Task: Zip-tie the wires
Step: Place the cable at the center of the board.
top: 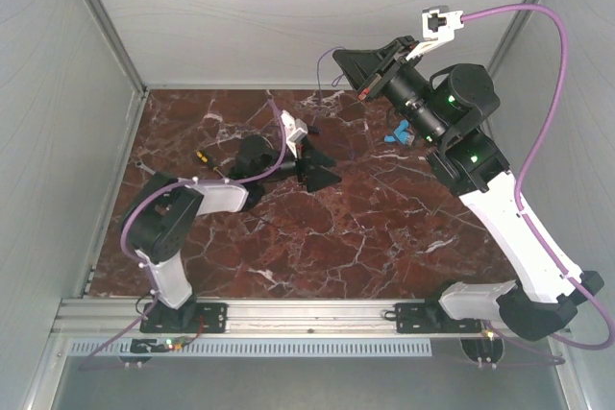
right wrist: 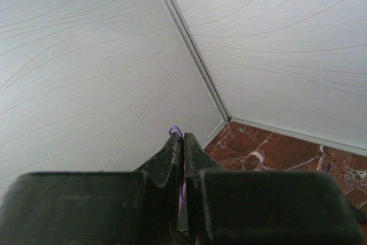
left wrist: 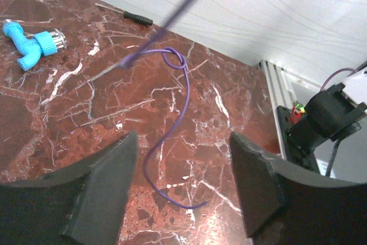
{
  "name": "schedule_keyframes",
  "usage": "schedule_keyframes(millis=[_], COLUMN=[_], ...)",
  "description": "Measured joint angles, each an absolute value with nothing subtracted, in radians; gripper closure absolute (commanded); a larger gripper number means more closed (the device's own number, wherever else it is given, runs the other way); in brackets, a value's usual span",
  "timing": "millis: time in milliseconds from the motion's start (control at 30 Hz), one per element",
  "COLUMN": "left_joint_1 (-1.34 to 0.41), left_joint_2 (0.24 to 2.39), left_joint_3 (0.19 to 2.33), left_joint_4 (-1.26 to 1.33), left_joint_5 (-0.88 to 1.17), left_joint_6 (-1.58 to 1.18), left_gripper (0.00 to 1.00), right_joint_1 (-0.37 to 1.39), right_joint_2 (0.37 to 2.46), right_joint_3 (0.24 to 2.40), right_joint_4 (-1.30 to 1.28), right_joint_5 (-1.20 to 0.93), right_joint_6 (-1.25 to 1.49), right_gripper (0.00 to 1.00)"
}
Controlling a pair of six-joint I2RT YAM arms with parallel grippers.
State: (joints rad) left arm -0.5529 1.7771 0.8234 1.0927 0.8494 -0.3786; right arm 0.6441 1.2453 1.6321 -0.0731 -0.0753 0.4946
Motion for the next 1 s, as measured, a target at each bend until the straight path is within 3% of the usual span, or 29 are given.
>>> schedule_keyframes(millis=[67, 167, 233, 300, 567, 733, 1000], left_joint_1=[-0.56, -0.572, -0.577, -0.578, -0.579, -0.579, -0.579], left_joint_2=[1.79, 1.805, 1.808, 1.809, 1.781, 1.688, 1.631], left_joint_3=[0.827, 0.831, 0.831, 0.831, 0.802, 0.792, 0.792], left_joint_4=[1.09, 1.075, 1.064, 1.053, 1.01, 0.746, 0.281], left_joint_5=[0.848, 0.837, 0.824, 0.814, 0.766, 0.652, 0.285], left_joint_6=[-0.373, -0.359, -0.349, -0.338, -0.299, -0.231, -0.175], left_gripper=[0.12, 0.22, 0.52, 1.0, 1.0, 1.0, 1.0], right_joint_1=[0.644, 0.644, 0.644, 0.644, 0.644, 0.644, 0.549], right_joint_2=[1.246, 1.247, 1.249, 1.251, 1.249, 1.185, 1.003], right_joint_3=[1.632, 1.632, 1.632, 1.632, 1.628, 1.526, 1.177], right_joint_4=[-0.073, -0.073, -0.073, -0.073, -0.074, -0.088, -0.174], right_joint_5=[-0.075, -0.075, -0.075, -0.075, -0.061, 0.029, 0.291], right_joint_6=[0.495, 0.495, 0.495, 0.495, 0.483, 0.426, 0.471], right_gripper=[1.0, 1.0, 1.0, 1.0, 1.0, 1.0, 1.0])
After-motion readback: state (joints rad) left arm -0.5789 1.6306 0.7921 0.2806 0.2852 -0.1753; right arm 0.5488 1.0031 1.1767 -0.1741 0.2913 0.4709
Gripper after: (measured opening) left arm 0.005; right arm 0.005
